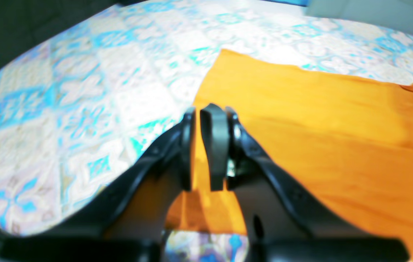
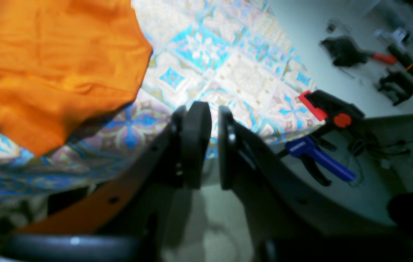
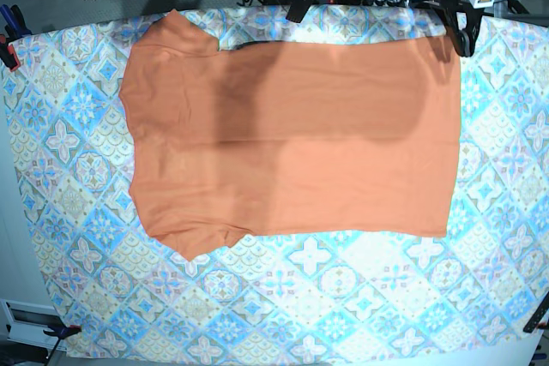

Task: Fold the T-shirt properly
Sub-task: 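Lower both grippers toward the shoulder corners of the orange T-shirt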

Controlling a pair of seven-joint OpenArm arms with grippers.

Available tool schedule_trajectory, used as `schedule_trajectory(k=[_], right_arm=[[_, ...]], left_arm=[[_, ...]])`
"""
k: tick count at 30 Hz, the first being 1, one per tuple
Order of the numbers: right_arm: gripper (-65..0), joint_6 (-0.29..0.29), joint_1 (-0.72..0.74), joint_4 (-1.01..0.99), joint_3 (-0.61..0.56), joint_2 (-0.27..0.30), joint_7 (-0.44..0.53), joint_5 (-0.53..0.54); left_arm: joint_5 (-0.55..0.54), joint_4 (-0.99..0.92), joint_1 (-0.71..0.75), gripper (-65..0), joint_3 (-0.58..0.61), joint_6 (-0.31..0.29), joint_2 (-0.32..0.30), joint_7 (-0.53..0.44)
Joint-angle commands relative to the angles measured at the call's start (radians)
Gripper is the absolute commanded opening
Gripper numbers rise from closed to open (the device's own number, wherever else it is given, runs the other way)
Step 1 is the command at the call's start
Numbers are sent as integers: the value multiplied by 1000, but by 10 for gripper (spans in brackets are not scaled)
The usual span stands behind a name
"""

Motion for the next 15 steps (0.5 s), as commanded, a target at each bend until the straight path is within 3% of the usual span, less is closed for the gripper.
schedule_trajectory(k=[1,5,9,15], right_arm=[[-568,-7,-18,44,10,9,8,6],[-568,-7,-18,154,9,10,-117,5],[-568,-2,8,271,4,38,-311,5],[-567,-2,114,325,3,46,-603,5]], left_arm=[[-5,48,5,-577,-2,-1,1,-4],[18,138,-12,-574,1,-2,3,143],[27,170,-63,-571,2,-4,-3,343],[29,235,-138,-577,2,-24,-89,693]])
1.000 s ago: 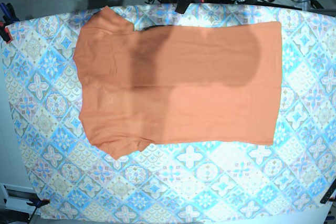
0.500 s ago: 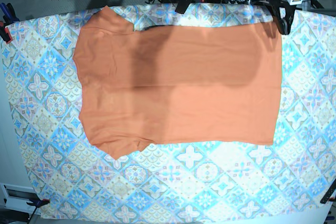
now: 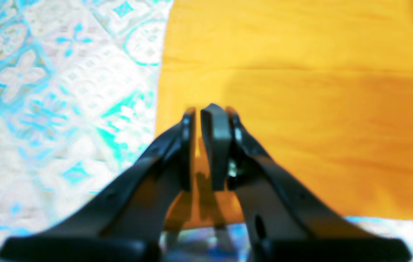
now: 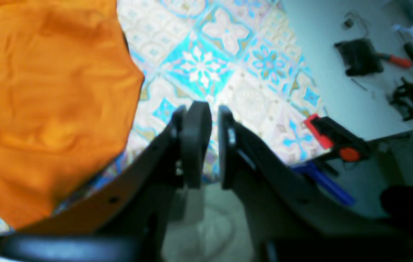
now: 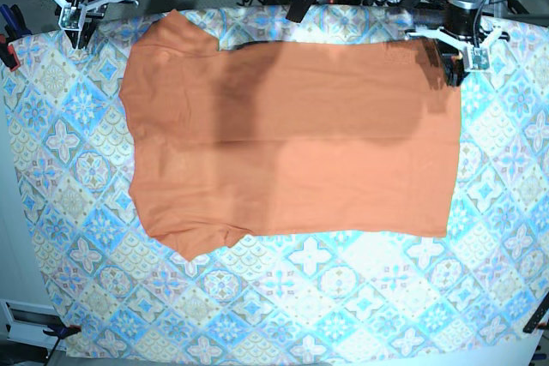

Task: Fold the T-shirt properly
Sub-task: 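Lower both grippers toward the shoulder corners of the orange T-shirt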

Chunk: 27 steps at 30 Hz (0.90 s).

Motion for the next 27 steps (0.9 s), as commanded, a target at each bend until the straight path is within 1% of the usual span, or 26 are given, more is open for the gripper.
schedule_trajectory(k=[1,4,5,6,7,8,9,11,12,14,15,19,21,22,23,25,27], right_arm=[[-567,-7,1,16,5,1,-15,1],[-567,-7,32,19,5,1,-91,1],[-567,-5,40,23,5,1,-110,1],[-567,1,44,29,5,1,-130,1],[-567,18,46,36,3,1,-151,1],[-566,48,47,46,2,1,-174,2],[-566,77,47,54,-1,1,-196,2],[-566,113,47,65,-1,-2,-223,2],[-565,119,52,69,-1,-2,-232,2],[-550,119,64,71,-1,-2,-259,2],[-531,119,72,71,-1,-2,-282,2],[-430,122,113,72,-3,1,-380,4],[-385,122,129,74,-3,1,-407,4],[-366,125,133,77,-3,1,-415,5],[-354,142,133,78,-3,1,-418,5],[-337,209,136,80,-3,-4,-417,11],[-331,262,146,83,-1,-5,-426,50]], left_arm=[[-7,35,-3,-577,-4,-27,-11,34],[-3,87,-21,-578,-10,-103,-20,165],[-3,95,-23,-578,-12,-122,-29,200],[-3,98,-23,-578,-12,-128,-37,221],[-3,98,-21,-578,-12,-136,-43,243],[-4,98,-18,-578,-18,-137,-49,264],[-6,98,-13,-577,-33,-139,-49,283],[-7,99,-15,-571,-82,-150,-48,309],[-7,99,-18,-571,-110,-169,-48,320],[-7,99,-24,-571,-165,-248,-45,346],[-7,99,-24,-571,-196,-262,-48,361],[-1,99,-84,-570,-337,-262,-55,461],[-3,99,-118,-570,-406,-262,-92,544],[-4,98,-139,-570,-441,-262,-112,608],[-1,98,-164,-570,-467,-262,-129,668],[3,98,-201,-570,-512,-262,-172,780],[17,96,-221,-569,-526,-262,-210,853]])
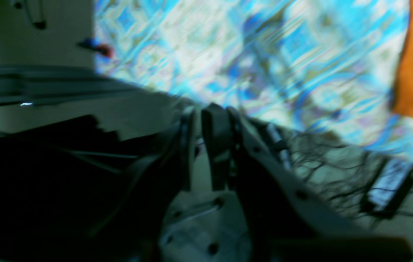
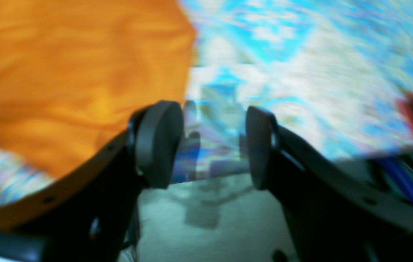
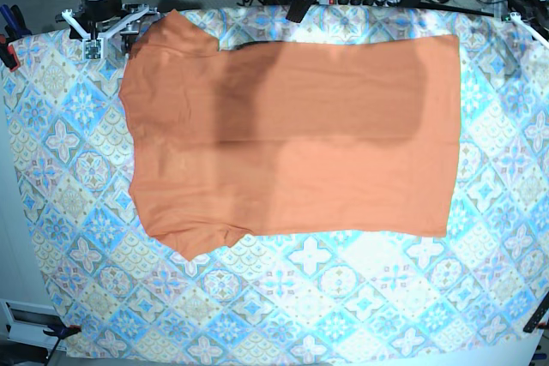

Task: Fold the T-shirt properly
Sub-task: 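Lower both grippers toward the shoulder corners of the orange T-shirt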

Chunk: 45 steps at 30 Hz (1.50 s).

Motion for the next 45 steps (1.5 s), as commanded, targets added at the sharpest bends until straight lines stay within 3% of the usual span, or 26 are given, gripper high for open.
schedule_trajectory(k=[1,5,9,17,22,28,39,43,45], right_arm=[[-332,3,-1,20,7,10,13,30],[-332,3,42,17,7,27,-91,83],[-334,3,88,16,10,27,-168,83],[-333,3,89,14,8,43,-166,80],[-332,3,91,14,11,44,-166,80],[-332,3,91,14,11,44,-168,80],[-331,3,86,14,8,63,-171,80],[-331,5,83,14,4,63,-180,82],[-331,5,88,14,4,63,-232,82]], left_arm=[[22,15,-8,-567,5,6,-27,15],[114,7,-10,-499,94,6,-31,-5],[137,-48,-8,-444,172,6,-28,-28],[129,-217,-38,-433,186,6,-34,-52],[34,-252,-25,-422,274,6,-68,-72],[-164,-250,18,-418,306,6,-76,-72],[-198,-451,-50,-417,335,6,-151,-82],[-267,-494,-58,-420,451,6,-197,-82],[-290,-497,-58,-422,473,6,-200,-82]])
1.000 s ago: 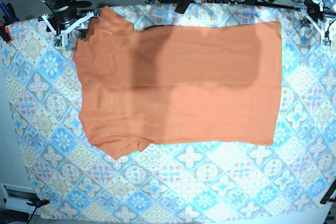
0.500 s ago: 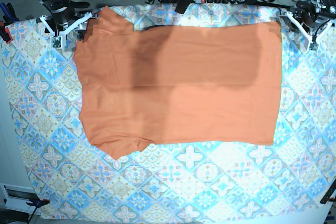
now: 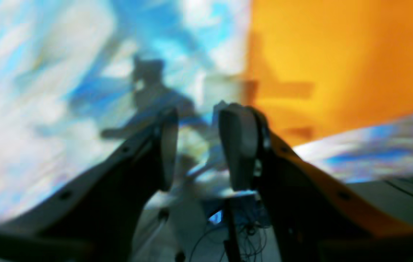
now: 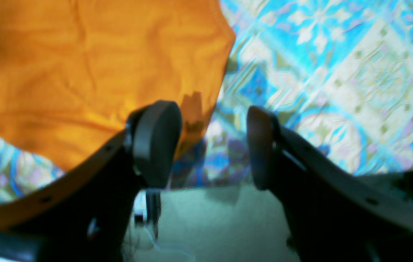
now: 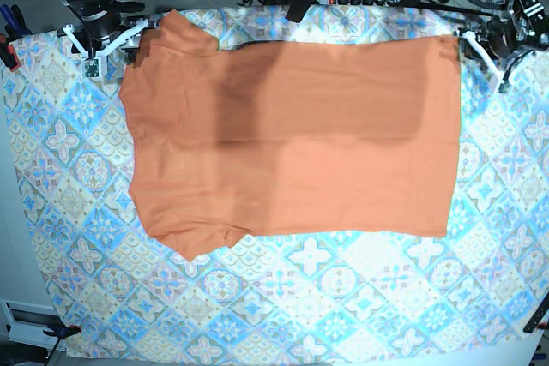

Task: Fold the T-shirt properly
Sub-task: 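Lower both grippers toward the shoulder corners of the orange T-shirt, then grasp the shirt's shoulder edges with both grippers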

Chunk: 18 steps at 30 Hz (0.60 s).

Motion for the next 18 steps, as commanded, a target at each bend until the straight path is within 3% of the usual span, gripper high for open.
schedule_trajectory(k=[1,4,14,16,18], right_arm=[[-331,-3,-2,13,5,6,-16,2],[-331,-3,49,13,12,6,-88,2],[-331,-2,101,-1,17,3,-157,8],[-331,0,130,-14,17,1,-208,8],[-331,55,159,-25,25,1,-274,50]], left_arm=[[-5,12,5,-422,-12,7,-18,-3],[-5,12,5,-422,-9,7,-12,-3],[-2,12,5,-419,-7,7,-12,-3],[-2,12,5,-419,-7,7,-12,-3],[-2,12,5,-419,-7,7,-12,-3]])
